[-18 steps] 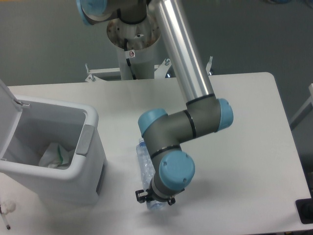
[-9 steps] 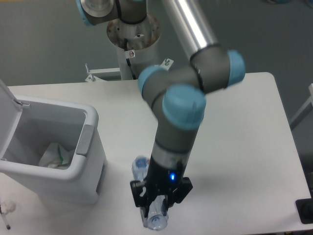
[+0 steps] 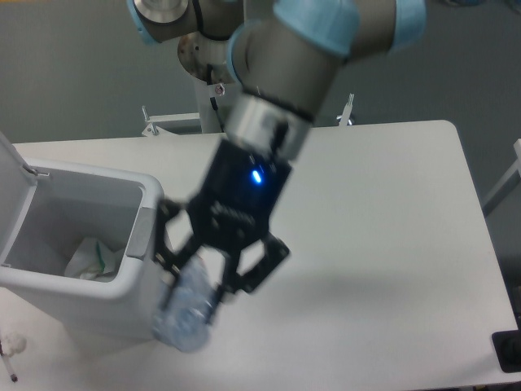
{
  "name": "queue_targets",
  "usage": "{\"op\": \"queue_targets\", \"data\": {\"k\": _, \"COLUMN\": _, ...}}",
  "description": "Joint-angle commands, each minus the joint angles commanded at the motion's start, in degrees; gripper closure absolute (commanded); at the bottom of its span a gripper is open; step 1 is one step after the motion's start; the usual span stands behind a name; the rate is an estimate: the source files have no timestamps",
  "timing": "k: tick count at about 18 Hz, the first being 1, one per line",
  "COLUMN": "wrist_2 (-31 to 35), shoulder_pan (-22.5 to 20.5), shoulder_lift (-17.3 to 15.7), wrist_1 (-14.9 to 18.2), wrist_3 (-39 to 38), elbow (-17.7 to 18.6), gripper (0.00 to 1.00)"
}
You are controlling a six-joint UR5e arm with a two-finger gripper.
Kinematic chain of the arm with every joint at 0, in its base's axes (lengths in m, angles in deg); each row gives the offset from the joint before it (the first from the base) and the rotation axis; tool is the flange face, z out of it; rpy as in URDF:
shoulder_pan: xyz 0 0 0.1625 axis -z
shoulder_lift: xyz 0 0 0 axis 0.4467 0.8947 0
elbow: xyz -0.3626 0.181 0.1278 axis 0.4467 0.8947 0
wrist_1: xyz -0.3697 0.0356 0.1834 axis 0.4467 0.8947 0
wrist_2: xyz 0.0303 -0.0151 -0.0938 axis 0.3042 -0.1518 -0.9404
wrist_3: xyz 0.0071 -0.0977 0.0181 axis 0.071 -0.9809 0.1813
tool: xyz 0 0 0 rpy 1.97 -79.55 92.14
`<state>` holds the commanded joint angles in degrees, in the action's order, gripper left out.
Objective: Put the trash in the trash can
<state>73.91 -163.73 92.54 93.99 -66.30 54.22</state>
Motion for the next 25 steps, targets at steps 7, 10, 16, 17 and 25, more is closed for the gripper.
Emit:
{"op": "queue_targets", "data": {"k": 7, "wrist_2": -0.71, "shoulder_pan": 4.75, "shoulder_lift": -5.00, "wrist_1": -0.09, "wrist_3": 0.35, "elbow": 7.63, "gripper": 0.47}}
{"op": "queue_targets", "data": {"k": 10, "wrist_2": -0.54, "shoulder_pan": 5.80, "shoulder_lift": -8.25, "wrist_1": -0.18, "wrist_3": 2.19, "elbow": 12.21, "gripper": 0.00}}
{"op": "queue_targets", "data": {"k": 16, "wrist_2": 0.51, "shoulder_pan": 5.71, "shoulder_lift": -8.70, "wrist_1": -0.18, "wrist_3": 2.72, "elbow": 13.45, "gripper": 0.00}}
{"op": "queue_targets", "data": {"k": 17, "wrist_2": 1.04, "shoulder_pan": 5.71, "shoulder_lift": -8.53, "wrist_1": -0.09, "wrist_3": 2.72, "elbow": 13.36, "gripper": 0.00}}
{"op": "queue_targets", "data": {"k": 25, "wrist_2": 15.10, "shoulder_pan": -4.99, "shoulder_lift": -2.65, "wrist_1": -0.18, "wrist_3": 9.03, "elbow": 13.45, "gripper": 0.00}}
